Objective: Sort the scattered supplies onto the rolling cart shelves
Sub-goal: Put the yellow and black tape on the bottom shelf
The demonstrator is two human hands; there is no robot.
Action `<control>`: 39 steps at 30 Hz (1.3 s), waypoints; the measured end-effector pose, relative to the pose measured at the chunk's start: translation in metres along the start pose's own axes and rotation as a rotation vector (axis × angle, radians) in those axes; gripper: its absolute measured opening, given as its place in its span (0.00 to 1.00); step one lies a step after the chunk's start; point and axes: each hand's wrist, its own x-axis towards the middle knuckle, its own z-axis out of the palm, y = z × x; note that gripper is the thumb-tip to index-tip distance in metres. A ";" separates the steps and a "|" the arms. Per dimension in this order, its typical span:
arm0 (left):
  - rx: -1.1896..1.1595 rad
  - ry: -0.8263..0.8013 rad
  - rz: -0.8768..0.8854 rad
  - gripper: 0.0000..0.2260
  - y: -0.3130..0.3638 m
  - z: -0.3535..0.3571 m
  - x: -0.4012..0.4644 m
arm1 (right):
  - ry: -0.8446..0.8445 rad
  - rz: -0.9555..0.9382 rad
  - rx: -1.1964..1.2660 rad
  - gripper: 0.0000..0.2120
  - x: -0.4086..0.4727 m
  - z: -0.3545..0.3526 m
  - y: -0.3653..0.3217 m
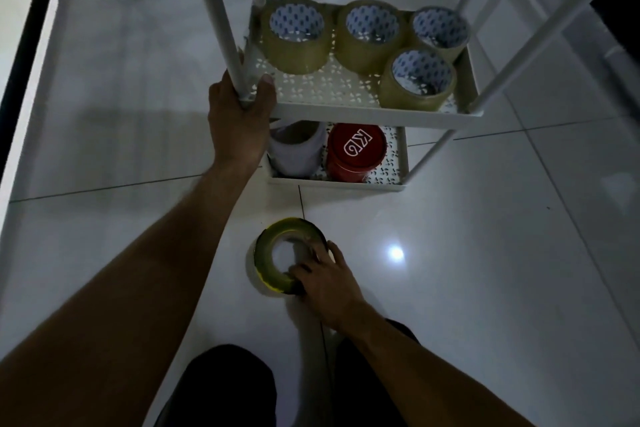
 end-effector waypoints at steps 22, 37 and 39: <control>-0.022 -0.008 0.016 0.23 -0.009 0.002 0.004 | 0.296 0.497 0.554 0.45 0.019 -0.059 0.031; -0.049 0.016 -0.006 0.20 -0.004 0.002 0.001 | 0.470 0.923 0.434 0.36 -0.009 -0.123 0.092; -0.053 0.013 -0.001 0.18 -0.004 0.002 0.000 | 0.463 0.901 0.520 0.35 -0.003 -0.130 0.098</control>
